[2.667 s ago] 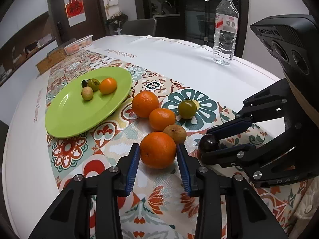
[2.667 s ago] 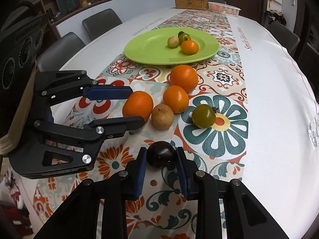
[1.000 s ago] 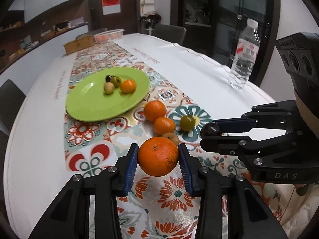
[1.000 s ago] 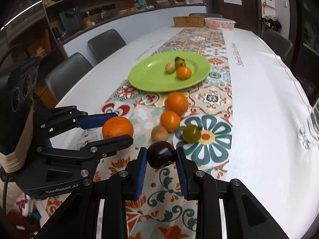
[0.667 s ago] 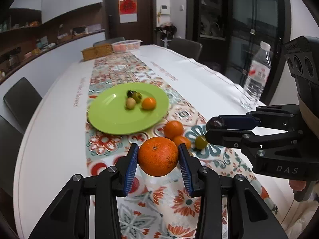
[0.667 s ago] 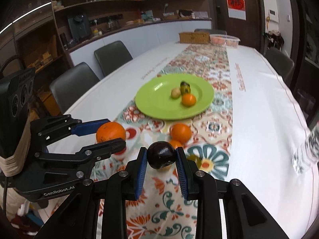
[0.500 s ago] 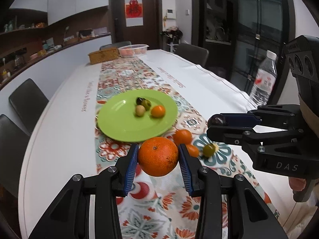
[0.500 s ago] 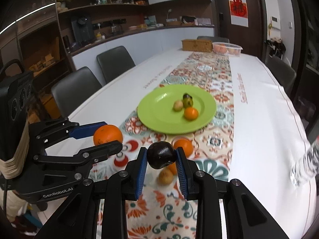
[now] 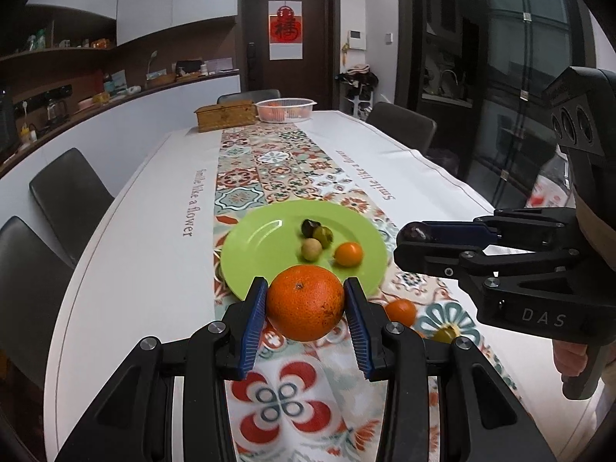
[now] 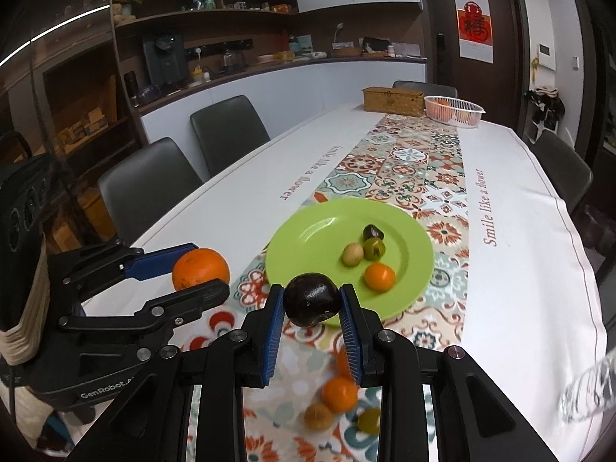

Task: Organize fruits
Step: 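Carry the plum onto the green plate with the right tool while the left tool places the orange there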

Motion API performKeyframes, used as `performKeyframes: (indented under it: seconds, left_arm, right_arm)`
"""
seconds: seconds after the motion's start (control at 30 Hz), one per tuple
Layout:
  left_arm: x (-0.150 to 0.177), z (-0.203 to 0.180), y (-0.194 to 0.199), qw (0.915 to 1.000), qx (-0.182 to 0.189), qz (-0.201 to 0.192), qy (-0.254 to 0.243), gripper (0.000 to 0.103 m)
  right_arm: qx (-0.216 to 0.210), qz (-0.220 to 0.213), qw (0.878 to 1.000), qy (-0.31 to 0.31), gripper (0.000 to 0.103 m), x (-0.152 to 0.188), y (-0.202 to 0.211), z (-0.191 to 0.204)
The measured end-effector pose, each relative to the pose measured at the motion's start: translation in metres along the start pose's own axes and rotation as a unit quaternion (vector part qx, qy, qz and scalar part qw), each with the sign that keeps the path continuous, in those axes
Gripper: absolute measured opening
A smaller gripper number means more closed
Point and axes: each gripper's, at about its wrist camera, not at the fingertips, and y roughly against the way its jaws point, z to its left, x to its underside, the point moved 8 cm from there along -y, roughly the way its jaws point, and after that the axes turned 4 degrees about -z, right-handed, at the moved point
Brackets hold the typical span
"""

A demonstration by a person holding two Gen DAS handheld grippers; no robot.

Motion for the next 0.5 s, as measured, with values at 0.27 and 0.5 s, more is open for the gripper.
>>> performKeyframes:
  seconds: [0.27, 0.5]
  left_arm:
    - [-0.005, 0.023, -0.03, 0.9998, 0.001, 0.006, 0.02, 0.04]
    - [0.002, 0.044, -0.064, 0.9985, 0.004, 0.023, 0.049, 0.04]
  right_arm:
    - [0.007, 0.015, 1.0, 0.001, 0.03, -0.016, -0.037, -0.007]
    - [0.014, 0.044, 0.999, 0.011, 0.03, -0.015, -0.071, -0.01]
